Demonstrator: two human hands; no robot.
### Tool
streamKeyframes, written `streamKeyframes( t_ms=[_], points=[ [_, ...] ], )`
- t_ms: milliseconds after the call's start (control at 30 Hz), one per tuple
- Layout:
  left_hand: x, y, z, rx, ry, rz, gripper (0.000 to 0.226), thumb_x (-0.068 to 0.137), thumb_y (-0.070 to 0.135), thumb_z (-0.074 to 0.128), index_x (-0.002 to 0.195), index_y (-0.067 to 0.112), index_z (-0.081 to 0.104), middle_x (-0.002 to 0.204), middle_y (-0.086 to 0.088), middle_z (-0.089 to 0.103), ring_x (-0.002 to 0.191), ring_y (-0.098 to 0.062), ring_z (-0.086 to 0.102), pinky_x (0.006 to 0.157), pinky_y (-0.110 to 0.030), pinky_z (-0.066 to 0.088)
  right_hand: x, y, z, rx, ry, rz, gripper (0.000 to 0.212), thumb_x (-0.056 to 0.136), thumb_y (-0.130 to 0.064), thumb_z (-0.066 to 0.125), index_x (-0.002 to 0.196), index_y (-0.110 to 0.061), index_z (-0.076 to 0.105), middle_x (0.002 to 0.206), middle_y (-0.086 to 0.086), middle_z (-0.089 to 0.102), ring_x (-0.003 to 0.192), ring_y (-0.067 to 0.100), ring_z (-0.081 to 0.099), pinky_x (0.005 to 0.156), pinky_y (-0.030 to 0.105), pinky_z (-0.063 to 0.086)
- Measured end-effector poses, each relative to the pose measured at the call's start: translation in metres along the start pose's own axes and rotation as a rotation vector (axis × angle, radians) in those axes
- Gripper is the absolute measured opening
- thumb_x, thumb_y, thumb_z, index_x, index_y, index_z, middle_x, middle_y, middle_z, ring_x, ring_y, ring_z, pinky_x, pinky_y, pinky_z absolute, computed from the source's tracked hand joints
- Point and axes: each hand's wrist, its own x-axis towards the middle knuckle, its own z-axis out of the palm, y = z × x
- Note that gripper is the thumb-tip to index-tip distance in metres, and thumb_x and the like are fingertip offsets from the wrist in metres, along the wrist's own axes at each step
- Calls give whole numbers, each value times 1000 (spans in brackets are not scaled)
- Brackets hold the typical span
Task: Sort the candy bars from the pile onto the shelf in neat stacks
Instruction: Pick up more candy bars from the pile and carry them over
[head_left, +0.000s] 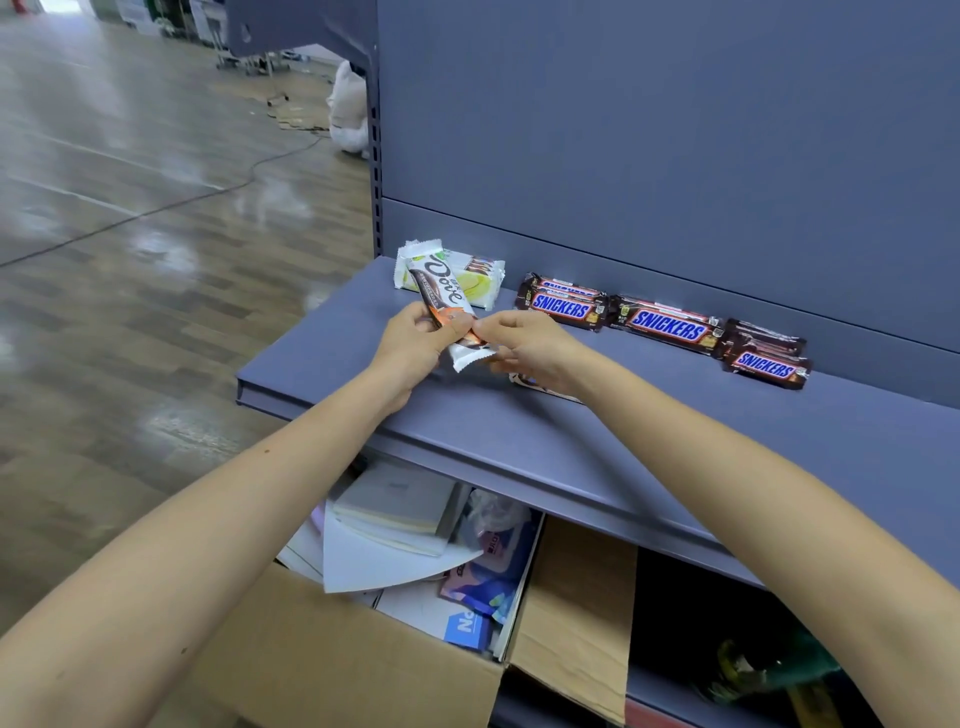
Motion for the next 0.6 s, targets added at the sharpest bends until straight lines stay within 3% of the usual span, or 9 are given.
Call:
streamKeyframes(
  t_ms=[67,133,200,267,333,433,600],
  points=[
    [4,-1,-6,133,5,18,16,92,33,55,93,17,58,91,1,65,80,-11,58,64,-21,41,4,-2,0,-112,63,-60,18,91,-16,57,73,-19,61,77,2,59,68,12,53,65,18,46],
    [8,-4,-16,309,6,46,24,92,40,51,81,20,59,88,3,65,87,-13,58,71,-25,41,8,-5,-3,-318,139,-127,19,89,-14,60,71,-20,58,72,-3,58,61,8,51,59,12,42],
    [11,-7,-25,463,27,71,24,92,40,52,79,20,60,88,3,66,90,-13,58,77,-23,38,14,-7,-7,-522,204,-202,9,88,-16,60,80,-15,63,77,-1,59,67,12,51,57,13,38],
    [12,-10,-33,612,67,110,20,92,34,53,88,18,63,92,2,65,93,-14,58,80,-22,38,22,-8,-11,-675,248,-247,13,88,-18,60,93,-8,66,85,2,57,78,14,49,61,23,36],
    [13,-15,-41,809,112,179,16,91,31,51,92,19,62,96,3,66,101,-20,57,87,-30,41,28,-6,-13,-751,271,-242,17,89,-19,58,96,-5,65,87,3,56,82,16,48,66,26,33],
    [9,-26,-49,1089,158,232,21,92,31,46,103,19,60,107,-1,63,111,-28,48,90,-39,34,38,-2,-15,-807,310,-230,19,89,-19,56,96,-4,65,92,8,61,85,20,51,70,28,35],
    [6,-34,-46,1155,169,266,26,95,30,41,107,15,58,111,-5,60,110,-28,45,87,-38,33,59,1,-19,-915,337,-209,20,91,-22,53,99,-7,64,104,13,67,99,30,58,78,34,45]
  ],
)
